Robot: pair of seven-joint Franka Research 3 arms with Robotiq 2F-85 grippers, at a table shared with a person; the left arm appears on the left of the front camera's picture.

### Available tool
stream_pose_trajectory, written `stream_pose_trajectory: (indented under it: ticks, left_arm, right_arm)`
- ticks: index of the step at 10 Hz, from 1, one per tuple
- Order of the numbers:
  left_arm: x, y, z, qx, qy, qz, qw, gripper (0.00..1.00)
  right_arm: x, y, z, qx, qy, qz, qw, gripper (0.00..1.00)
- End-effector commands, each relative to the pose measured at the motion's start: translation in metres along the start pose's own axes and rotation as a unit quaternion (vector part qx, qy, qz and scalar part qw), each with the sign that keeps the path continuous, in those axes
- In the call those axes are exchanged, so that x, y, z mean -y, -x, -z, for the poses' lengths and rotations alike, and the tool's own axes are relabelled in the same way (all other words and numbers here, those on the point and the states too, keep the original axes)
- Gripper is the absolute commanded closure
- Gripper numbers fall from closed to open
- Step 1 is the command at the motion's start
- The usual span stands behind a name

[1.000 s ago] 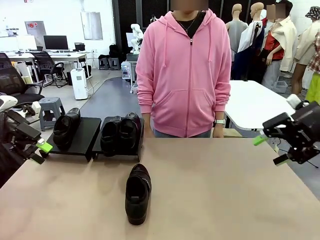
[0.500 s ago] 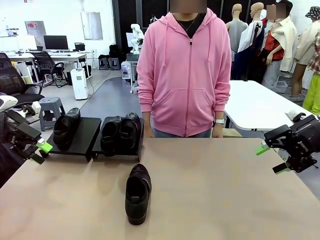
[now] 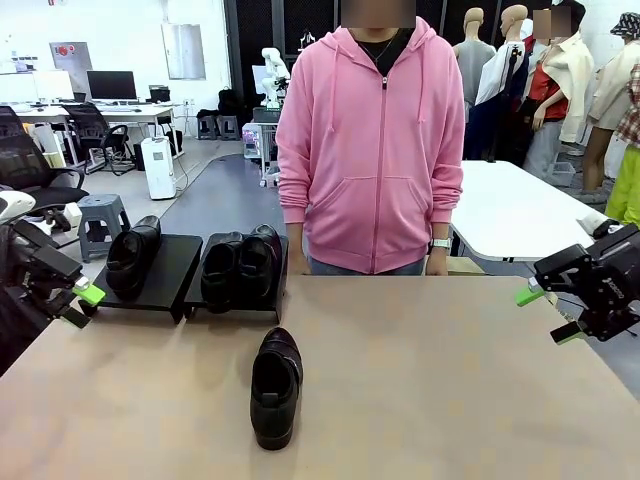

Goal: Organize the shoes by placing them on the stand.
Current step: Place the Shoe from the middle of the table onto the Shoes Stand.

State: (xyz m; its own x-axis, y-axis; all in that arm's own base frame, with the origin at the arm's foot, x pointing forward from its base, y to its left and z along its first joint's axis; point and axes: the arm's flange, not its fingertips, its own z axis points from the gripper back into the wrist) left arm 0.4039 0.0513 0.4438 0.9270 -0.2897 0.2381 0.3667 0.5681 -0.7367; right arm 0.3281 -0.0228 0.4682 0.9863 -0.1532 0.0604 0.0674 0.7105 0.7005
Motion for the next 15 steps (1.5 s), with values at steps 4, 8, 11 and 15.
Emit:
stream_pose_trajectory:
  ticks: [4,8,11,15]
  left_arm:
    - [0.002,0.003,-0.001,-0.004,0.000,0.002,1.000,0.00]
    - [0.000,0.000,0.000,0.000,0.000,0.000,1.000,0.00]
    - [0.104,0.004,0.116,-0.042,-0.181,-0.058,0.981,0.00]
    - [0.176,-0.014,0.235,-0.038,-0.303,-0.048,0.951,0.00]
  right_arm:
    - [-0.002,-0.001,0.000,0.002,-0.010,0.008,1.000,0.00]
    - [-0.002,-0.001,0.000,0.002,-0.010,0.008,1.000,0.00]
    - [-0.002,-0.001,0.000,0.002,-0.010,0.008,1.000,0.00]
    - [-0.002,-0.001,0.000,0.002,-0.010,0.008,1.000,0.00]
